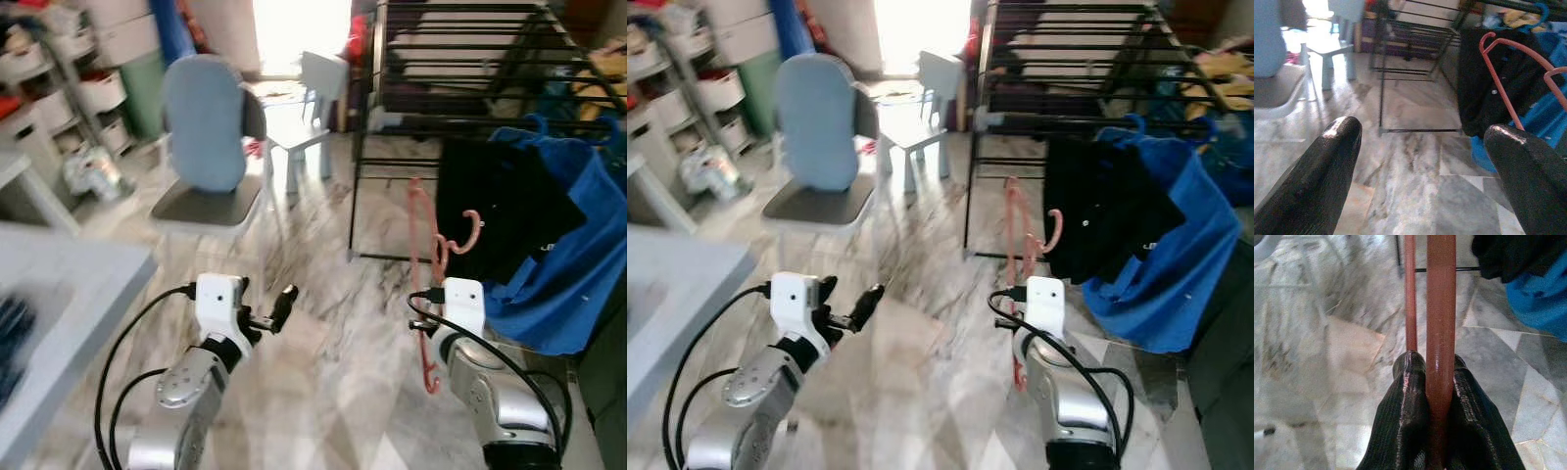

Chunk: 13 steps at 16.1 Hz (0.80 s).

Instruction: Hang hanger

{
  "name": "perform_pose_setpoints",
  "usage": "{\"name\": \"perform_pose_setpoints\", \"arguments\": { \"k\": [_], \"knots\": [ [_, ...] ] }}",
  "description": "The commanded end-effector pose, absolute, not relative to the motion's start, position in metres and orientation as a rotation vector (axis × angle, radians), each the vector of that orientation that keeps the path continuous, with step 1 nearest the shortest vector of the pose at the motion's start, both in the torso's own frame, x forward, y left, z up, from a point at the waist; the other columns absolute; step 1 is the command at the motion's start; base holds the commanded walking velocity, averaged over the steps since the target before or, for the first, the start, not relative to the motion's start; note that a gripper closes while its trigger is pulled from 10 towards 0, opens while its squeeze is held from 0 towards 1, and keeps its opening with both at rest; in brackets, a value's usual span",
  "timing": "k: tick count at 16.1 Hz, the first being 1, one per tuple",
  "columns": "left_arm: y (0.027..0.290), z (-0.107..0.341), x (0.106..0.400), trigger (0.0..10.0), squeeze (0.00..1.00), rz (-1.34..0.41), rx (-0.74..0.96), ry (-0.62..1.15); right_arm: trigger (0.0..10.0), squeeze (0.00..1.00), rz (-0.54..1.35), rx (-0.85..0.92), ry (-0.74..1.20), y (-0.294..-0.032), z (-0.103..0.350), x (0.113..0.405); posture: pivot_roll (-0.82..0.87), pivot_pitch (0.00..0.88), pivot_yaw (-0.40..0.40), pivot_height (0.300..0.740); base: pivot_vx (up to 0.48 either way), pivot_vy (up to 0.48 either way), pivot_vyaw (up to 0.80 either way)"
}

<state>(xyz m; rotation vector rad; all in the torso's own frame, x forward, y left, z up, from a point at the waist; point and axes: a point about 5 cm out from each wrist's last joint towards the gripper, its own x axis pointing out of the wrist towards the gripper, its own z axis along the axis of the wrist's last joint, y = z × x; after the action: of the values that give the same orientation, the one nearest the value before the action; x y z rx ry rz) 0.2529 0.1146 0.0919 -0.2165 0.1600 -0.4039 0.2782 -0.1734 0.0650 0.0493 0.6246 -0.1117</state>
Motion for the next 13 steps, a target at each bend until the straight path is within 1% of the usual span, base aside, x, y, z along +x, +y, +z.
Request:
{"name": "perform_pose_setpoints", "arguments": {
  "k": [1,5,13],
  "knots": [
    [0.104,0.095,0.254,10.0,0.00,-0.450,-0.212,0.158,10.0,0.00,-0.136,0.040,0.621,-0.182,0.068,0.280,-0.12,0.000,0.031,0.740,0.480,0.000,-0.46],
    [0.102,0.095,0.254,10.0,0.00,-0.460,-0.212,0.165,10.0,0.00,-0.114,0.044,0.641,-0.179,0.066,0.280,-0.13,0.000,0.035,0.740,0.480,0.000,-0.53],
    [0.103,0.094,0.254,10.0,0.00,-0.453,-0.207,0.177,10.0,0.00,-0.037,0.035,0.666,-0.172,0.065,0.281,-0.12,0.000,0.037,0.740,0.475,0.000,0.00]
  ]
}}
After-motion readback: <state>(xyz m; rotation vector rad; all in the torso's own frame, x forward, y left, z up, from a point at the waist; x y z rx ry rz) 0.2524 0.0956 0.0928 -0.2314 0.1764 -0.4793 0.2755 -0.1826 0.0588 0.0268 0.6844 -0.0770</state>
